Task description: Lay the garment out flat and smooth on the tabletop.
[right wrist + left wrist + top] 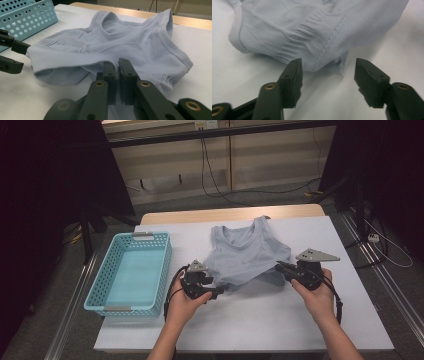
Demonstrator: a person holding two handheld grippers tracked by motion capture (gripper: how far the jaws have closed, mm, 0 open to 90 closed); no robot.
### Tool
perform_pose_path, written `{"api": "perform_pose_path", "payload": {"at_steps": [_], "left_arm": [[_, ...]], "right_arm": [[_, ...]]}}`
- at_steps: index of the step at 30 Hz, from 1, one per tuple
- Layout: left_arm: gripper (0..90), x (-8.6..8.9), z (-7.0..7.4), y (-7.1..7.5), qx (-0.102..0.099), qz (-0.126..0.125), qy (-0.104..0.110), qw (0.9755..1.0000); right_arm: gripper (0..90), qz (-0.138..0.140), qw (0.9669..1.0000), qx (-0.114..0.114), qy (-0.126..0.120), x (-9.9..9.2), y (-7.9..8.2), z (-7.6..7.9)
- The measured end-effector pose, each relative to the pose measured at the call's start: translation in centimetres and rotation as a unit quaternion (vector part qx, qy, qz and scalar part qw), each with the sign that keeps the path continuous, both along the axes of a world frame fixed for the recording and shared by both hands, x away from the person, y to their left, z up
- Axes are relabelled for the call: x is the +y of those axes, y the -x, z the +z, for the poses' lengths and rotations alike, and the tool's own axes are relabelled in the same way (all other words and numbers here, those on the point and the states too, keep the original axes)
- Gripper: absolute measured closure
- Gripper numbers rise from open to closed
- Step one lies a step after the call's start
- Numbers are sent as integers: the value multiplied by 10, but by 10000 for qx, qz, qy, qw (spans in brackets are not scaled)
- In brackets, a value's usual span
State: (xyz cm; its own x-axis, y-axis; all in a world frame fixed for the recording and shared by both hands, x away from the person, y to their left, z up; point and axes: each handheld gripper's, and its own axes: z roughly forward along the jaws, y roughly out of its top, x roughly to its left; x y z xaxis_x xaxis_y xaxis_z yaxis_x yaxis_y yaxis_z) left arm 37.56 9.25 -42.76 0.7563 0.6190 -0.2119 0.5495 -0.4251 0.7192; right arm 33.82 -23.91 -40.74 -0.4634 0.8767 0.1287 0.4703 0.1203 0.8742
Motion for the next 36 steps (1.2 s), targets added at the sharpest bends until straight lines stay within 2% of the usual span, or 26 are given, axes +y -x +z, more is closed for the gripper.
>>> {"api": "perform_pose_path", "payload": {"at_steps": [4, 7, 10, 16, 21, 36], "left_arm": [[463, -5, -6, 1, 6, -15, -58, 10000], [475, -8, -10, 0, -67, -5, -127, 9999], [515, -10, -12, -1, -143, 8, -103, 9998], [565, -12, -14, -2, -53, 44, -86, 9999], [604, -13, -15, -2, -59, 32, -141, 9999], [829, -12, -17, -3, 234, 4, -255, 9994]], "right_arm": [[854, 6, 10000, -1, 2, 0, 0, 0], [854, 14, 10000, -4, 1, 0, 0, 0], [853, 10, 10000, -3, -1, 0, 0, 0], [851, 25, 10000, 3, 28, 1, 0, -1], [849, 12, 10000, 2, 21, 0, 1, -1], [847, -2, 10000, 24, 8, -1, 2, -2]]}}
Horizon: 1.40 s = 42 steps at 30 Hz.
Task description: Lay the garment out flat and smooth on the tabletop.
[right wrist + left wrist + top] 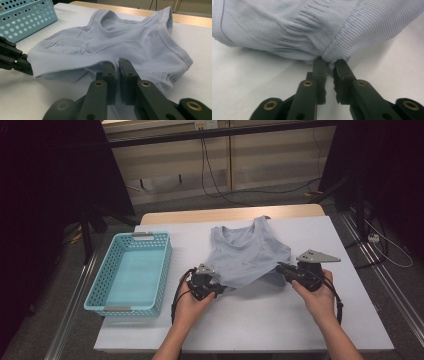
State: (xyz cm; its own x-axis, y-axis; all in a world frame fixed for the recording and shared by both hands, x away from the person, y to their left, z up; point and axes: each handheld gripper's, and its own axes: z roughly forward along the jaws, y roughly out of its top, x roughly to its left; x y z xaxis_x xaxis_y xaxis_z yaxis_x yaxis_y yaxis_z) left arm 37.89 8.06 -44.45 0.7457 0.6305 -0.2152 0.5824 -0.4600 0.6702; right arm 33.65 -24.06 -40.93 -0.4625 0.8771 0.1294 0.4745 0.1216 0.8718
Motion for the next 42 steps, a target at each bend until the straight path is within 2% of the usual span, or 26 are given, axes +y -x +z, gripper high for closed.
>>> {"api": "perform_pose_path", "payload": {"at_steps": [5, 18, 28, 34, 42], "left_arm": [[882, -1, 2, 0, 95, -20, 87, 9999], [895, 19, 25, -4, 8, 269, 496, 9984], [896, 40, 44, -9, -285, 493, 755, 9955], [896, 41, 44, -11, -320, 529, 744, 9953], [896, 40, 43, -13, -317, 531, 756, 9952]], "right_arm": [[846, 7, 10000, -1, 7, 0, 0, 0], [845, 20, 10000, 16, 42, 1, 1, -1], [816, 97, 9998, 31, 163, 6, 2, -3], [784, 173, 9993, 70, 323, 11, 2, -7], [696, 177, 9983, 173, 534, 14, 6, -14]]}}
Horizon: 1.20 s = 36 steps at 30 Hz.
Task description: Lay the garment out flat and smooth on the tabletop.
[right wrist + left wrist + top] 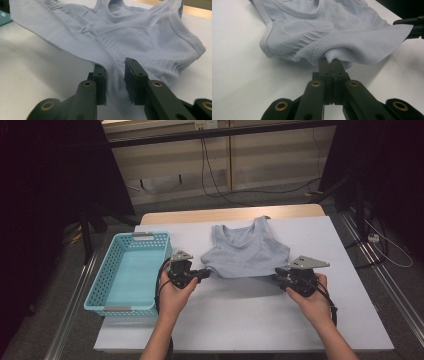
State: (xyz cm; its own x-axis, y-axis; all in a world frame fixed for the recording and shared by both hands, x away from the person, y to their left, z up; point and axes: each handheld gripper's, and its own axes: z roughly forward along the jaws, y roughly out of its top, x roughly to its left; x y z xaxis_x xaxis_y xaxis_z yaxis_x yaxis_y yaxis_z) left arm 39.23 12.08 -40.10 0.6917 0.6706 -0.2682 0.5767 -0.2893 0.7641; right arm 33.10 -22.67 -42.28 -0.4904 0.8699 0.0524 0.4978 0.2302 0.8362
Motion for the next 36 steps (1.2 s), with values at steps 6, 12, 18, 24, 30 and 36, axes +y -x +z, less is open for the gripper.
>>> {"api": "perform_pose_path", "payload": {"at_steps": [6, 12, 18, 24, 30, 36], "left_arm": [[896, -1, 0, -2, 14, 4, 30, 10000], [896, -1, 0, -4, 16, 20, 64, 10000], [896, 0, 1, -5, 0, 27, 81, 10000], [896, 1, 0, -7, -1, 59, 120, 9999], [896, 0, 1, -7, -19, 45, 98, 9999], [896, -2, 3, -7, -62, 48, 74, 9999]], "right_arm": [[578, -27, 9998, 201, 64, 1, 1, -10], [498, -10, 9994, 305, 180, 0, 1, -17], [432, -123, 9984, 441, 324, -3, 2, -23], [438, -257, 9969, 538, 514, -8, 2, -29], [506, -434, 9958, 661, 466, -16, 2, -30], [594, -524, 9951, 717, 432, -20, 2, -30]]}}
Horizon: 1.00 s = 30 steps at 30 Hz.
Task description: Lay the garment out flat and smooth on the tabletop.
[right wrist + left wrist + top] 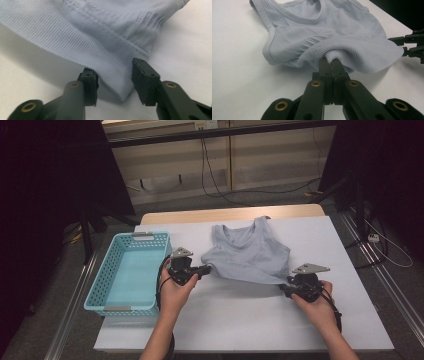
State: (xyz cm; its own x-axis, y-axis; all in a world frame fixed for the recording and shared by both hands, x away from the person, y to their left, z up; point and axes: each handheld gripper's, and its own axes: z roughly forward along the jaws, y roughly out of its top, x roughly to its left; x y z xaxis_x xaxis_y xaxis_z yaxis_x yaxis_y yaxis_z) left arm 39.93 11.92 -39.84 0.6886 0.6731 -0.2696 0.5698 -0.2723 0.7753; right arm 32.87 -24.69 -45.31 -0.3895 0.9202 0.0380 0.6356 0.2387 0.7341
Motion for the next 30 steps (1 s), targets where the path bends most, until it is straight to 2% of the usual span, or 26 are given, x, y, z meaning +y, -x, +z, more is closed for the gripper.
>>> {"api": "perform_pose_path", "payload": {"at_steps": [4, 8, 10, 14, 17, 18, 20, 21, 24, 26, 30], "left_arm": [[896, 0, 0, 0, -1, 2, -13, 10000], [896, -1, 0, 0, -29, 10, -24, 10000], [896, 0, 0, 0, -43, 4, -34, 10000], [896, 1, 1, 0, -56, 6, -20, 10000], [896, 2, 2, -1, -73, 9, 53, 10000], [896, 2, 3, -1, -85, 16, 69, 9999], [896, 3, 3, -1, -93, 23, 64, 9999], [896, 2, 3, -1, -96, 26, 59, 9999], [896, 3, 2, -2, -83, 31, -4, 10000], [896, 3, 1, -2, -93, 66, 17, 9999], [896, 6, 0, -3, -78, 98, 6, 9999]], "right_arm": [[700, 22, 10000, -23, 85, -2, 1, 1], [843, 67, 10000, -23, 25, -4, 2, 5], [882, 71, 9999, -73, -40, -6, 2, 9], [893, 54, 9996, -243, -134, -12, 4, 19], [895, -89, 9985, -544, -74, -18, 6, 31], [894, -142, 9975, -692, 16, -19, 7, 34], [891, -162, 9965, -813, 46, -20, 9, 39], [886, -175, 9964, -828, 45, -21, 9, 40], [838, -187, 9975, -687, -41, -18, 8, 32], [783, -152, 9982, -580, 13, -13, 6, 24], [726, -45, 9991, -406, 130, -3, 3, 15]]}}
